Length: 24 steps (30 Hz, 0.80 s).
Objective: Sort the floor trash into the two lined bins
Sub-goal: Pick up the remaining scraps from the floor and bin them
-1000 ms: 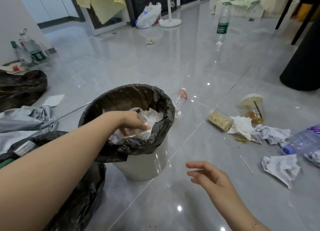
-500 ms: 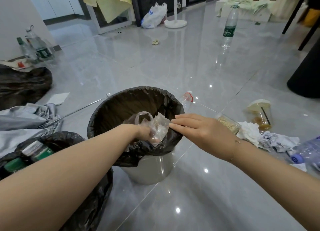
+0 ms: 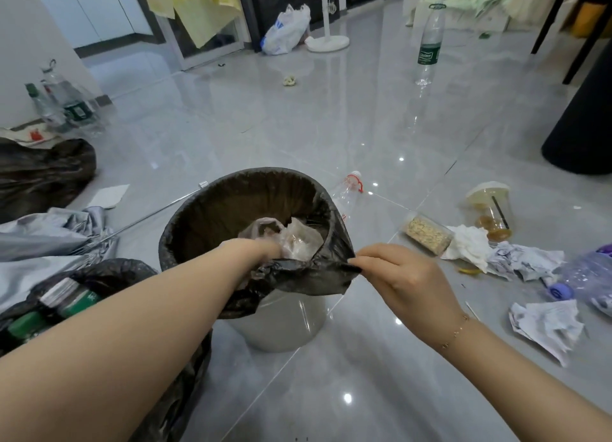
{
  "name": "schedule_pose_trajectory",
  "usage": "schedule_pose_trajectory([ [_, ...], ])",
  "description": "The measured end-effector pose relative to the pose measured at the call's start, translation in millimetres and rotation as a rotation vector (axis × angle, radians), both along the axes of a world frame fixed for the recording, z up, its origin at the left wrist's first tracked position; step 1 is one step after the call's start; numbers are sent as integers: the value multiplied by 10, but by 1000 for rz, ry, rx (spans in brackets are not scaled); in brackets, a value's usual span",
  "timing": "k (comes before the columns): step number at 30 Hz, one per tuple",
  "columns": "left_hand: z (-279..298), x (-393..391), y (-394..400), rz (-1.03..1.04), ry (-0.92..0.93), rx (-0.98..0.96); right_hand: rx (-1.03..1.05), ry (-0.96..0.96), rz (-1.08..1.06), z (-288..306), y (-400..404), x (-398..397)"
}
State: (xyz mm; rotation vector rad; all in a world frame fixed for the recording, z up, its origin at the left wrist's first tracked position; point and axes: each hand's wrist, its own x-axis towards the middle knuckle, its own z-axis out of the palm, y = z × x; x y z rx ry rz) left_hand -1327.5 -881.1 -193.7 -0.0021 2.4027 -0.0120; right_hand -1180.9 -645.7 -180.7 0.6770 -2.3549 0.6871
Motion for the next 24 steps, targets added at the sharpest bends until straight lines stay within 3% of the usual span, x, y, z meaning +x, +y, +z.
schedule_pose_trajectory([
  [7,792,575,-48,-189,516,99,-39,-149,-35,-40,-59,147],
  [11,967,902,-44,-229,720,121,-62,-347,-17,55,-50,254],
  [18,1206,1376,215,-194,917,193,-167,-471,-8,249,113,434],
  [24,1243,1561,772,-196,875,482,-306,-559,-54,309,435,653],
])
